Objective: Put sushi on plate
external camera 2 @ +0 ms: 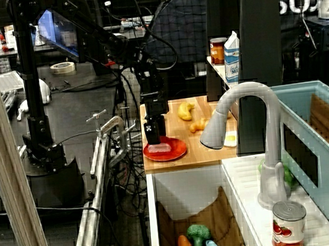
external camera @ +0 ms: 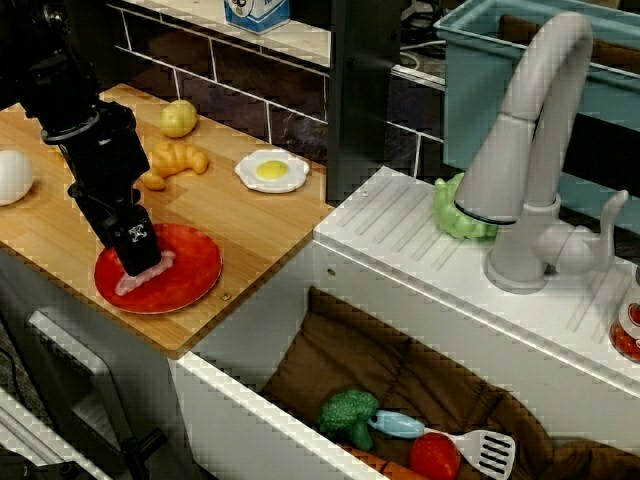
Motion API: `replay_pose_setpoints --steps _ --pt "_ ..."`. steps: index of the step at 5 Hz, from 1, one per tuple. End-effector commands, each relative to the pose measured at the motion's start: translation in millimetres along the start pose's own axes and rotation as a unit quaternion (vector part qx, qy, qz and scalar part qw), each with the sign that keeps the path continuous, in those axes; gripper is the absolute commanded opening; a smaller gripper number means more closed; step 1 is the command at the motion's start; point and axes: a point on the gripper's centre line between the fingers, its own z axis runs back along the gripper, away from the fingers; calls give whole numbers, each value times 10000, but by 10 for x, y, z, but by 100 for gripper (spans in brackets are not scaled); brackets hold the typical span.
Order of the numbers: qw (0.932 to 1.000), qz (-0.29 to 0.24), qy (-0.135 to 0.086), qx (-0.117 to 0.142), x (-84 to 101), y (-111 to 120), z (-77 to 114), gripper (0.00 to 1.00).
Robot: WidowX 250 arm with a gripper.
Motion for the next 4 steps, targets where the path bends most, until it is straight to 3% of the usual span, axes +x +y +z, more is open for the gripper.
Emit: replay_pose_setpoints --steps 1,3,4 --pt "10000 -29 -33 -24 189 -29 381 100" --pt "9983 -93 -183 -538 356 -174 1241 100" --pt "9983 -93 -183 -538 356 -174 1241 100"
